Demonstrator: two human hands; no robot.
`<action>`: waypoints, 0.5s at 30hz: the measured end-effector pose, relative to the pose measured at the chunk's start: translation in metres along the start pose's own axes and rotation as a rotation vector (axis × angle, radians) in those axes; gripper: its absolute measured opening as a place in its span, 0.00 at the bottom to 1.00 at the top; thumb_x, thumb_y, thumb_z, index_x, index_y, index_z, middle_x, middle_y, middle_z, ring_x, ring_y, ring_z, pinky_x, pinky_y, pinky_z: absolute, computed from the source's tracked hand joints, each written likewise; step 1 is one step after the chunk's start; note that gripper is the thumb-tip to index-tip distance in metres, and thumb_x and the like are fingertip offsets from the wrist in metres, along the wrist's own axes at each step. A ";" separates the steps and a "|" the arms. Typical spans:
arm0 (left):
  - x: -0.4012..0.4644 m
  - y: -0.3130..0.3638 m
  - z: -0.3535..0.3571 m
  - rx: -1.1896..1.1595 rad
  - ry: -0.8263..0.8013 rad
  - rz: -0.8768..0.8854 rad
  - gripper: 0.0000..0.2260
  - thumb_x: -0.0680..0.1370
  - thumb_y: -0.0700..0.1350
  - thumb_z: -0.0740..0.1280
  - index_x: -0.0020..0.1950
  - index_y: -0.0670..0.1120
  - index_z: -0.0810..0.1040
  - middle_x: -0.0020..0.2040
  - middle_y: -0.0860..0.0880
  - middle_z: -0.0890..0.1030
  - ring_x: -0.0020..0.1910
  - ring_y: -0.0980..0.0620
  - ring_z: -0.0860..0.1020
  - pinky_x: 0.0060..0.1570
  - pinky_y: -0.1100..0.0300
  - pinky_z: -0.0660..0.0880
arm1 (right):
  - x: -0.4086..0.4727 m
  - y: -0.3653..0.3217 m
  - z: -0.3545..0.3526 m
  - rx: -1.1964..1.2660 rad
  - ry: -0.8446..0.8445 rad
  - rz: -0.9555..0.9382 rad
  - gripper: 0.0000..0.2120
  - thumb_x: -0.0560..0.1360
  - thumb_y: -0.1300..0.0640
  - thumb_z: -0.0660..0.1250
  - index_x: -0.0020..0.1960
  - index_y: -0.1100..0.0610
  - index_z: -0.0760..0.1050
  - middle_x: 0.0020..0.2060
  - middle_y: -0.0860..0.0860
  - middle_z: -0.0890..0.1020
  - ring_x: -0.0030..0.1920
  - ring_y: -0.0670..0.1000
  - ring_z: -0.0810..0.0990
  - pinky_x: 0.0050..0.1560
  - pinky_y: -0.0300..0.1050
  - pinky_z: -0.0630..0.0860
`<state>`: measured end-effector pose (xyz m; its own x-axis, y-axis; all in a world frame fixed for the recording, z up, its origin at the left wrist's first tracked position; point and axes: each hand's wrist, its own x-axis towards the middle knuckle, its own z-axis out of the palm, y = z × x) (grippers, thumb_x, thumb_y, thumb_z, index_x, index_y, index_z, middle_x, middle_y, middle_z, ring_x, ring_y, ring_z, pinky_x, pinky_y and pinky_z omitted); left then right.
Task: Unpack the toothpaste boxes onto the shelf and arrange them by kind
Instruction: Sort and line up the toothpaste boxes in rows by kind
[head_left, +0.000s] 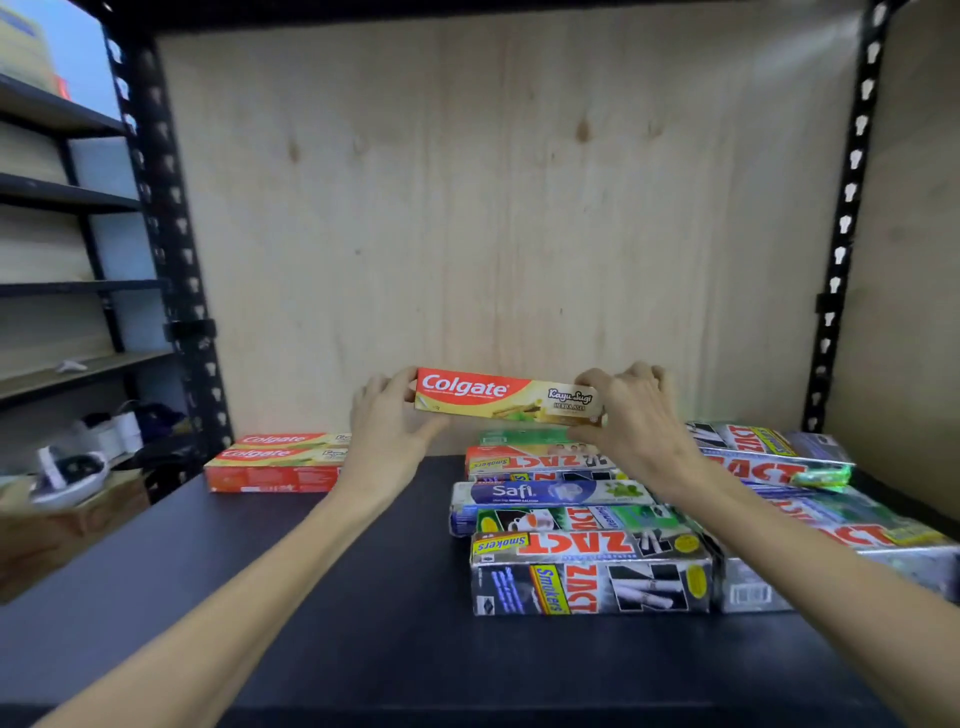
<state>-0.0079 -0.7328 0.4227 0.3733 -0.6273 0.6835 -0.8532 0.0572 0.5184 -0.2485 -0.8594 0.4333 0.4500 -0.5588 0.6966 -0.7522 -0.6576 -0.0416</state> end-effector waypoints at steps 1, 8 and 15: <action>-0.006 -0.001 -0.010 0.008 0.033 0.003 0.21 0.74 0.46 0.75 0.66 0.52 0.76 0.52 0.51 0.73 0.59 0.47 0.71 0.63 0.47 0.70 | -0.004 -0.008 -0.003 0.013 -0.016 -0.021 0.27 0.70 0.42 0.75 0.65 0.52 0.74 0.50 0.52 0.85 0.57 0.57 0.73 0.58 0.52 0.60; -0.060 -0.021 -0.082 0.122 0.057 -0.026 0.19 0.75 0.48 0.74 0.66 0.52 0.77 0.51 0.50 0.76 0.56 0.50 0.71 0.59 0.53 0.68 | -0.039 -0.067 -0.021 0.102 -0.119 -0.143 0.29 0.73 0.38 0.70 0.68 0.52 0.73 0.51 0.55 0.83 0.59 0.57 0.72 0.63 0.54 0.65; -0.117 -0.049 -0.133 0.233 0.059 -0.073 0.09 0.76 0.54 0.72 0.55 0.56 0.79 0.46 0.58 0.75 0.50 0.52 0.71 0.53 0.49 0.71 | -0.059 -0.119 -0.033 0.118 -0.192 -0.246 0.28 0.74 0.36 0.66 0.67 0.52 0.72 0.54 0.53 0.81 0.63 0.56 0.70 0.63 0.54 0.63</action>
<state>0.0385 -0.5587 0.3855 0.4520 -0.5767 0.6806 -0.8815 -0.1717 0.4399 -0.2009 -0.7314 0.4205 0.7019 -0.4539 0.5489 -0.5542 -0.8321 0.0207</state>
